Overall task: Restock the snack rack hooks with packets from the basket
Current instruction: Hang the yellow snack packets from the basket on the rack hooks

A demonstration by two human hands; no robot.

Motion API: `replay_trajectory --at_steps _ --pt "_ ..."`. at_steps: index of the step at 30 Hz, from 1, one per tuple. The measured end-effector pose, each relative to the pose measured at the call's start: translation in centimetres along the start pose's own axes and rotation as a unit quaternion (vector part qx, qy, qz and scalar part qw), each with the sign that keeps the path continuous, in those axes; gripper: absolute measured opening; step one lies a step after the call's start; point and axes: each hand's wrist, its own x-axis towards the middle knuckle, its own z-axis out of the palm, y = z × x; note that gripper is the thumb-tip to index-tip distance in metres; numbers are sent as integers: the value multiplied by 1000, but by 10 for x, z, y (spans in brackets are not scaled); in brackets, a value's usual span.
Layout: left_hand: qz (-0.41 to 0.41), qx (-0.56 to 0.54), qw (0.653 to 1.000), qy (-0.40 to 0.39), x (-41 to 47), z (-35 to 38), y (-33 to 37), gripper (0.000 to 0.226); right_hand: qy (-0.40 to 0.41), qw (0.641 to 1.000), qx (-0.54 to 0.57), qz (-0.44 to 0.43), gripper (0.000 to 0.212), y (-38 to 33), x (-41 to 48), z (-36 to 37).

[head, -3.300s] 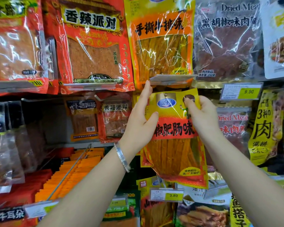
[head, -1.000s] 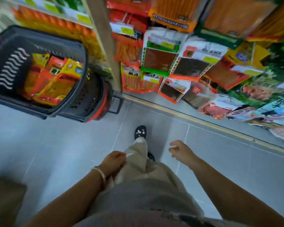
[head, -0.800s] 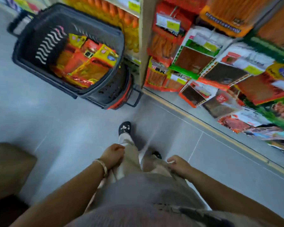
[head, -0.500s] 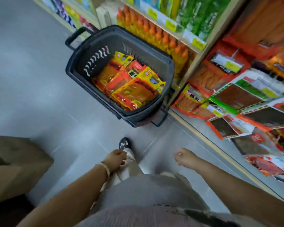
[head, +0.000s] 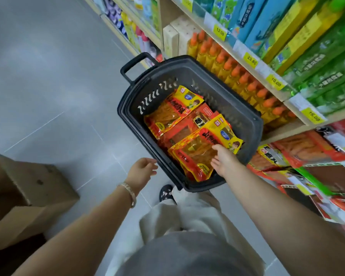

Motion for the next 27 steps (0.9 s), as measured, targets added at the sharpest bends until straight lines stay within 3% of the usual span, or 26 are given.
replay_trajectory --at_steps 4,8,10,13,17,20,22,23,25,27 --pt "-14 -32 999 24 9 12 14 19 51 992 -38 111 49 -5 31 18" --pt "-14 -25 1000 14 17 22 21 17 65 986 -50 148 61 5 51 26" --pt "-17 -21 1000 14 24 25 26 15 91 984 -68 138 69 6 58 25" --pt "-24 -34 999 20 38 26 36 14 119 989 -67 56 73 3 64 18" --pt "19 -3 998 52 62 29 59 13 6 986 -159 -59 45 -12 57 2" --pt "40 14 999 3 81 29 83 46 -90 965 -229 -91 64 -27 50 3" --pt "-5 3 999 -44 91 30 98 61 -144 951 -253 -105 46 -35 43 13" --pt "-25 -21 998 -61 94 30 104 55 -167 944 -264 -104 43 -37 41 19" --pt "-51 -90 993 -61 100 28 109 34 -200 938 -270 -83 56 -36 44 28" --pt "-63 -104 992 -36 106 23 108 27 -192 954 -223 -51 65 -31 51 33"
